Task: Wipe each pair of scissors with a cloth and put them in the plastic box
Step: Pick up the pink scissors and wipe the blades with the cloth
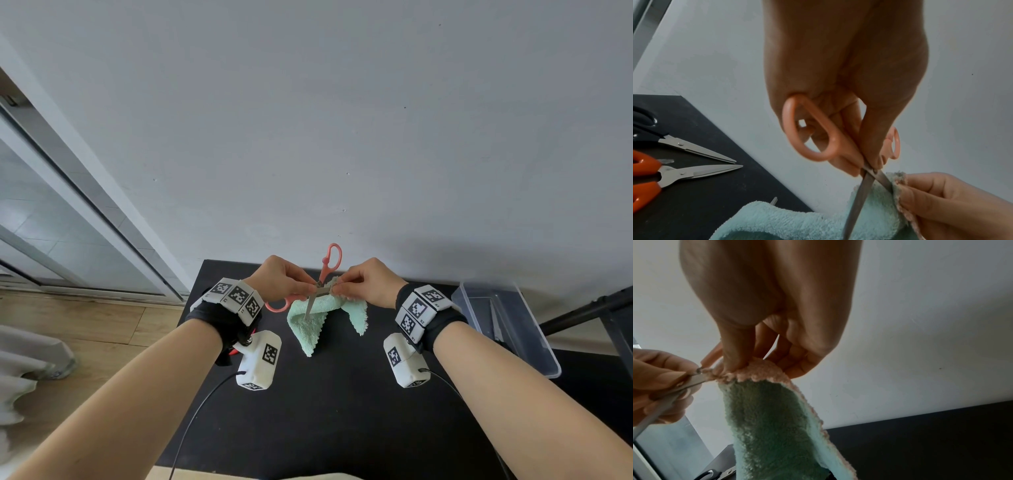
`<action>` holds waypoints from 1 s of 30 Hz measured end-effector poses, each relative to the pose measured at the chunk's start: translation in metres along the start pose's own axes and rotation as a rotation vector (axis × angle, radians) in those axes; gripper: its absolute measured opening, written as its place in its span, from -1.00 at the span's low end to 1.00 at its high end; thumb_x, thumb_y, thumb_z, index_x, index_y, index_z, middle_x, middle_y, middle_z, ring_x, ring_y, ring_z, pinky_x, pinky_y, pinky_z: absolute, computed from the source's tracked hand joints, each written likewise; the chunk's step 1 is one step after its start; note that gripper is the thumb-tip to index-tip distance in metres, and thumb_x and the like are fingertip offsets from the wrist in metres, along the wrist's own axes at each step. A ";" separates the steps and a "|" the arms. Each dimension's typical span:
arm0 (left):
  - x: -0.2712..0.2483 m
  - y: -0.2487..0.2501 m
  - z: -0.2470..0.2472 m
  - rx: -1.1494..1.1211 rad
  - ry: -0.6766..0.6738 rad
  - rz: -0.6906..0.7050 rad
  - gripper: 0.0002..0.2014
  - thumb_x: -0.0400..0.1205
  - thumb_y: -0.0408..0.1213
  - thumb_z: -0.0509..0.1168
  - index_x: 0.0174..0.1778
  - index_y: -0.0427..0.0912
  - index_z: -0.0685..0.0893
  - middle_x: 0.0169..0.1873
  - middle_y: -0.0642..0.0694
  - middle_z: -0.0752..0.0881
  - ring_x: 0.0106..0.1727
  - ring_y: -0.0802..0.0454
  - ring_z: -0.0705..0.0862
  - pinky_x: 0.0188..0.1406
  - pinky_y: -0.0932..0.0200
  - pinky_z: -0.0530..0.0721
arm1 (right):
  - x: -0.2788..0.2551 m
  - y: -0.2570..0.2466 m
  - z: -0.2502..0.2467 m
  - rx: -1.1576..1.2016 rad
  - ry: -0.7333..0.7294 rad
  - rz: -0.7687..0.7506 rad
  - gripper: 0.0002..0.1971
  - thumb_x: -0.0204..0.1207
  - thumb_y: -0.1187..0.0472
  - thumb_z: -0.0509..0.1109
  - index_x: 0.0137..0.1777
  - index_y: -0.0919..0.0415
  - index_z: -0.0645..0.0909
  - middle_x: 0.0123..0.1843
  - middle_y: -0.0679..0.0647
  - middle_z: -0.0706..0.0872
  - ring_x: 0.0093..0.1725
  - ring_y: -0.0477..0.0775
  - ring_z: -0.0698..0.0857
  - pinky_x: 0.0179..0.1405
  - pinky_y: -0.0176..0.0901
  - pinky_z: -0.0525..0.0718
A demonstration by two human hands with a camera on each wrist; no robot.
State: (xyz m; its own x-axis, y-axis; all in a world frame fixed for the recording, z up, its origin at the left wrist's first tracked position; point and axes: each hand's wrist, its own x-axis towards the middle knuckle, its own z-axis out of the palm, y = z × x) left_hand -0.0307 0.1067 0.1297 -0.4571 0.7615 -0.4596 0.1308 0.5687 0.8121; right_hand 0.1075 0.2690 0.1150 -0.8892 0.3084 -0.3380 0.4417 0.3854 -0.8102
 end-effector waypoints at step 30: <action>0.003 0.001 0.002 -0.042 0.019 -0.007 -0.87 0.47 -0.32 0.51 -0.10 -0.24 0.84 -0.14 -0.29 0.82 -0.19 0.04 0.73 -0.27 0.42 0.67 | 0.004 -0.004 0.006 0.156 -0.012 -0.069 -0.83 0.41 0.30 0.55 0.00 0.30 0.79 -0.09 0.05 0.83 -0.15 -0.23 0.70 0.01 -0.45 0.61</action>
State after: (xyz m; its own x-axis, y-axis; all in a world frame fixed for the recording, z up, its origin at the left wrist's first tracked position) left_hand -0.0301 0.1097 0.1287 -0.4747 0.7509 -0.4591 0.0906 0.5605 0.8232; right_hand 0.1018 0.2635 0.1141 -0.9183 0.2756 -0.2842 0.3568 0.2648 -0.8959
